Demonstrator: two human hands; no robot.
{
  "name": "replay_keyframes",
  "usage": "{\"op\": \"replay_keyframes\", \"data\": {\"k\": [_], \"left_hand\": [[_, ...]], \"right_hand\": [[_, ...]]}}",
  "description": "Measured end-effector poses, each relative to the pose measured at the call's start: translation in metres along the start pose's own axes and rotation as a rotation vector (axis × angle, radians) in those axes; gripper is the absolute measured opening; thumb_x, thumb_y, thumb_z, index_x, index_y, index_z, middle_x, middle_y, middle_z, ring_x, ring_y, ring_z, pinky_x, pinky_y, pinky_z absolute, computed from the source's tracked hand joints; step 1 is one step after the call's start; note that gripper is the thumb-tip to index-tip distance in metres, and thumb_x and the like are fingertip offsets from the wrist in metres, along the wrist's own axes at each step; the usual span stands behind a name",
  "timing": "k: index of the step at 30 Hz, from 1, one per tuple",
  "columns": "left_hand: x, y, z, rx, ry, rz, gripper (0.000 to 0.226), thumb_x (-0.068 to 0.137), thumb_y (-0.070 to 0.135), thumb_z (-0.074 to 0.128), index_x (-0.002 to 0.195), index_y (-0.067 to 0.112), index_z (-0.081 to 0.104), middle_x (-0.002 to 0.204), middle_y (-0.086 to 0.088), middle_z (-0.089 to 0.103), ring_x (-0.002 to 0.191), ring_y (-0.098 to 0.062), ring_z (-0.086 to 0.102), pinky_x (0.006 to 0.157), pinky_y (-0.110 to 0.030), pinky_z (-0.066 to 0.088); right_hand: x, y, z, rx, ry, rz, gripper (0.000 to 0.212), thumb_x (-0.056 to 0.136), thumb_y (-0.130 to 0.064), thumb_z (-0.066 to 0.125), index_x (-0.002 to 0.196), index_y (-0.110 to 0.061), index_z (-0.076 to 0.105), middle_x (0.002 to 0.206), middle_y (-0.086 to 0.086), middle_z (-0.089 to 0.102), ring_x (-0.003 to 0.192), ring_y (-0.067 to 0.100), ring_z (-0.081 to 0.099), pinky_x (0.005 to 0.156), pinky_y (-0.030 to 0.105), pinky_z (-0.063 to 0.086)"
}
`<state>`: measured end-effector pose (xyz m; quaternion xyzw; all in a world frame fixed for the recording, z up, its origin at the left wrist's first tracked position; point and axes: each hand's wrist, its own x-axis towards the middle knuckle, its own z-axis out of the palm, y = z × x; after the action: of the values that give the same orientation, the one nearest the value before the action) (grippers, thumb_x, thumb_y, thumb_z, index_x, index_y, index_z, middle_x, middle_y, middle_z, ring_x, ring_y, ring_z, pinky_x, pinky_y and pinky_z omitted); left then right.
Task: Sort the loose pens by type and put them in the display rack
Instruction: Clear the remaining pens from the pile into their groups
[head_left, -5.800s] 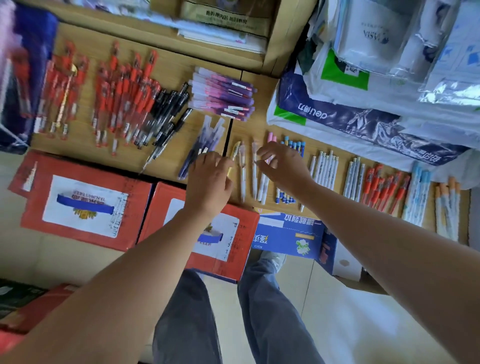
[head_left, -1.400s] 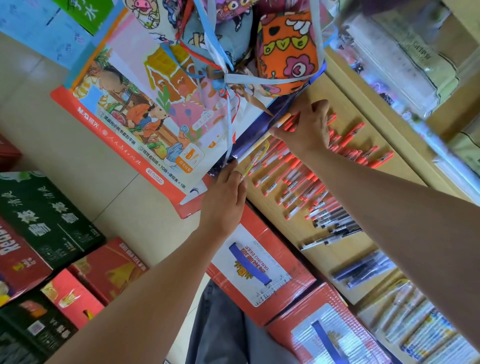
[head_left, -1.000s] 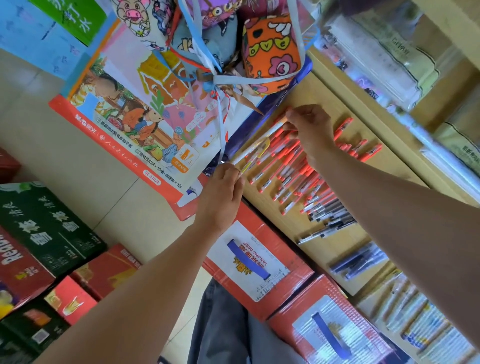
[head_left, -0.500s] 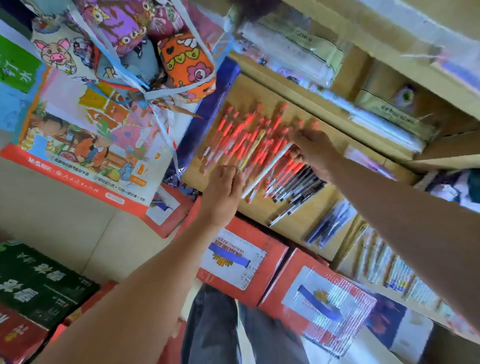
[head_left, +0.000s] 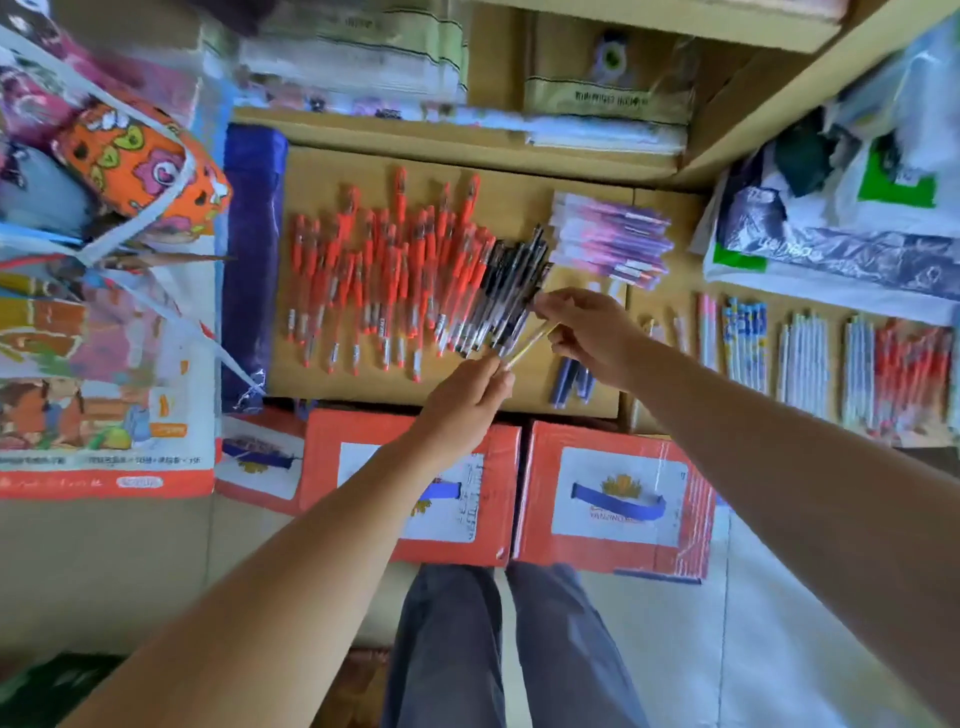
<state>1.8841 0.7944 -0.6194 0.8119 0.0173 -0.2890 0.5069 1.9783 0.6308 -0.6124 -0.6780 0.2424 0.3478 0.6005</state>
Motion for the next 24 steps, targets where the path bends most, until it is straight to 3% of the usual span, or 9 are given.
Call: {"op": "replay_keyframes", "data": {"k": [4, 7, 10, 13, 16, 21, 24], "left_hand": [[0.008, 0.006, 0.02, 0.055, -0.001, 0.001, 0.026, 0.103, 0.026, 0.036, 0.088, 0.008, 0.047, 0.08, -0.009, 0.049, 0.07, -0.022, 0.047, 0.067, -0.036, 0.039], [0.018, 0.015, 0.038, 0.13, -0.026, 0.029, 0.025, 0.103, 0.028, 0.036, 0.079, 0.02, 0.04, 0.073, -0.004, 0.043, 0.063, -0.019, 0.042, 0.063, -0.042, 0.036], [0.026, 0.028, 0.055, 0.151, -0.042, 0.0, 0.017, 0.102, 0.034, 0.038, 0.091, 0.025, 0.047, 0.088, 0.0, 0.049, 0.074, -0.014, 0.047, 0.067, -0.026, 0.031], [0.033, 0.038, 0.065, 0.209, 0.005, 0.005, 0.024, 0.101, 0.038, 0.038, 0.113, 0.023, 0.053, 0.096, -0.002, 0.051, 0.074, -0.017, 0.053, 0.057, -0.013, 0.032], [0.037, 0.041, 0.073, 0.255, 0.061, 0.028, 0.024, 0.102, 0.027, 0.038, 0.122, 0.023, 0.051, 0.095, -0.003, 0.05, 0.068, -0.019, 0.053, 0.056, -0.02, 0.035], [0.046, 0.043, 0.089, 0.332, 0.095, 0.023, 0.026, 0.101, 0.018, 0.04, 0.123, 0.024, 0.052, 0.093, -0.002, 0.045, 0.055, -0.008, 0.042, 0.049, -0.016, 0.028], [0.054, 0.039, 0.099, 0.421, 0.104, 0.067, 0.024, 0.099, 0.019, 0.046, 0.117, 0.023, 0.06, 0.099, -0.003, 0.045, 0.063, -0.007, 0.045, 0.054, -0.016, 0.035]], "right_hand": [[-0.012, 0.018, -0.021, 0.222, 0.033, -0.018, 0.014, 0.091, -0.012, 0.062, 0.078, -0.009, 0.058, 0.068, 0.003, 0.054, 0.056, 0.007, 0.058, 0.056, 0.015, 0.049], [-0.019, 0.031, -0.039, 0.204, 0.035, -0.026, 0.012, 0.092, -0.01, 0.06, 0.081, -0.005, 0.061, 0.073, 0.006, 0.055, 0.059, 0.008, 0.055, 0.055, 0.015, 0.047], [-0.024, 0.039, -0.064, 0.205, 0.098, -0.057, 0.022, 0.098, -0.018, 0.051, 0.084, -0.01, 0.065, 0.08, 0.004, 0.06, 0.059, 0.009, 0.053, 0.054, 0.017, 0.044], [-0.027, 0.039, -0.097, 0.247, 0.25, -0.074, 0.029, 0.102, -0.019, 0.044, 0.078, -0.012, 0.059, 0.067, 0.003, 0.054, 0.047, 0.008, 0.051, 0.046, 0.019, 0.041], [-0.023, 0.044, -0.128, 0.069, 0.323, -0.055, 0.029, 0.101, -0.024, 0.045, 0.076, -0.015, 0.057, 0.065, 0.005, 0.053, 0.043, 0.008, 0.053, 0.043, 0.018, 0.043], [-0.01, 0.053, -0.141, -0.246, 0.249, -0.002, 0.018, 0.099, -0.018, 0.048, 0.09, -0.007, 0.059, 0.065, 0.004, 0.054, 0.048, 0.009, 0.054, 0.047, 0.019, 0.045], [-0.001, 0.056, -0.136, -0.377, 0.218, -0.015, 0.012, 0.096, -0.016, 0.052, 0.094, -0.006, 0.059, 0.067, 0.003, 0.057, 0.055, 0.014, 0.055, 0.058, 0.031, 0.05]]}}
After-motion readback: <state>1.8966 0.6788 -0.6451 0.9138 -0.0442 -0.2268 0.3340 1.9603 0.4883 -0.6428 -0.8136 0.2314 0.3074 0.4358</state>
